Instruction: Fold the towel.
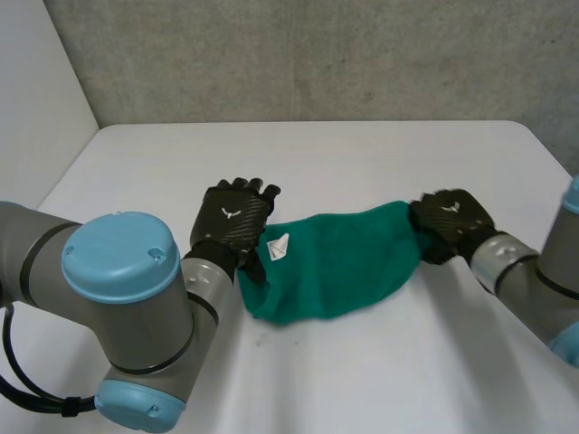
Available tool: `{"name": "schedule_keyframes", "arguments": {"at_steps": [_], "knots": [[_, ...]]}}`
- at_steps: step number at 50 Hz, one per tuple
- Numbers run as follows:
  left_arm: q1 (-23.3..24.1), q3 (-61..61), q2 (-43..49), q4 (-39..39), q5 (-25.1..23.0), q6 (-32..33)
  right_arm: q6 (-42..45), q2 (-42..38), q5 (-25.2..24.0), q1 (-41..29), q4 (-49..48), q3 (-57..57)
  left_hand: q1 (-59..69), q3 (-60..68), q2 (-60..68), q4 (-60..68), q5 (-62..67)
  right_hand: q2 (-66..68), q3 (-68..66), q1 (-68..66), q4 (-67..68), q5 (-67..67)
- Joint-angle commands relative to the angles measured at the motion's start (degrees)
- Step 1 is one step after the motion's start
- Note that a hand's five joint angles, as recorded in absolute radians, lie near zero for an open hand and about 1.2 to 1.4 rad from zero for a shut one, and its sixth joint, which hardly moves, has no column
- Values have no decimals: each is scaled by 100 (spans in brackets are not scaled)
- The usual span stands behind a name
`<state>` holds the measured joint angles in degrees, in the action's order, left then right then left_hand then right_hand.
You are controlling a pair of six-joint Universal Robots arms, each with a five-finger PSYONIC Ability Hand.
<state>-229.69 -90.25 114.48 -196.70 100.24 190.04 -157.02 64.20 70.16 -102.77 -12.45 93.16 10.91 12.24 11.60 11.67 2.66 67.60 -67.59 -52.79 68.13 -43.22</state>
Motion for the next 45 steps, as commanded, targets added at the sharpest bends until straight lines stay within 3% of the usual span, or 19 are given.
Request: {"name": "schedule_keyframes", "arguments": {"at_steps": [1, 16, 18, 19, 24, 38, 39, 42, 45], "knots": [[-24, -89, -92, 0, 4, -2, -92, -56, 24, -516, 577, -447, -91, -224, -160, -167, -266, 1240, -1241, -2721, 1187, -2678], [-41, -98, -92, 0, 4, -2, -22, -294, 252, -507, 612, -439, -91, -224, -160, -167, -266, 1240, -1241, -2721, 1187, -2678], [-41, -98, -92, 0, -5, -2, -22, -294, 410, -507, 639, -386, -91, -224, -160, -167, -266, -2271, 2271, 790, -2325, 833], [-41, -107, -92, 9, 4, -2, -22, -294, 497, -498, 639, -351, -91, -224, -160, -167, -266, -2786, 2785, 1305, -2839, 1348], [-41, -107, -83, 0, -5, -2, 22, -267, 753, -489, 577, -53, -91, -224, -160, -167, -266, -2354, 2353, 872, -2407, 916], [-32, -142, -75, 0, -14, 7, 31, -162, 604, 11, 445, 291, -91, -224, -160, -167, -266, -1245, 1244, -236, -1298, -193], [-32, -142, -75, 0, -14, 7, 31, -162, 604, 20, 437, 299, -91, -224, -160, -167, -266, -1044, 1043, -438, -1097, -394], [-32, -150, -66, 0, -14, 7, 31, -153, 595, 47, 419, 291, -91, -224, -160, -167, -266, 1205, -1206, -2686, 1152, -2643], [-24, -150, -66, 0, -14, 7, 40, -162, 577, 38, 419, 203, -91, -224, -160, -167, -266, 1240, -1241, -2721, 1187, -2678]]}}
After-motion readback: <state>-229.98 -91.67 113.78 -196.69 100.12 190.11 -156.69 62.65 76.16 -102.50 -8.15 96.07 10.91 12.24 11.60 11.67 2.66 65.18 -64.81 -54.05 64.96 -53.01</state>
